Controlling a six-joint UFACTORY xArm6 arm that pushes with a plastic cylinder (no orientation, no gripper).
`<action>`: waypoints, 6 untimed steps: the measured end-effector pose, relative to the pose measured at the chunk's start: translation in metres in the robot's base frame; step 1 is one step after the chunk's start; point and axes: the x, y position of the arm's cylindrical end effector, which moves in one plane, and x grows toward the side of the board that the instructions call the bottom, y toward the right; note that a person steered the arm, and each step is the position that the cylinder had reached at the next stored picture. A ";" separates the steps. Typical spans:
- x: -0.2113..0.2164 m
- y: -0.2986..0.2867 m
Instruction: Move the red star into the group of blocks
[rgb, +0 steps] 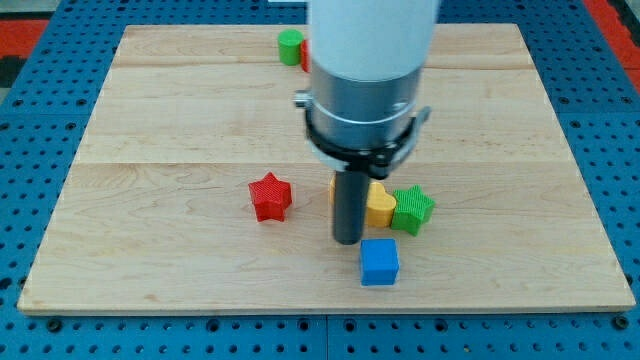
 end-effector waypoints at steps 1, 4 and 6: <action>0.000 -0.051; -0.054 -0.098; -0.057 0.015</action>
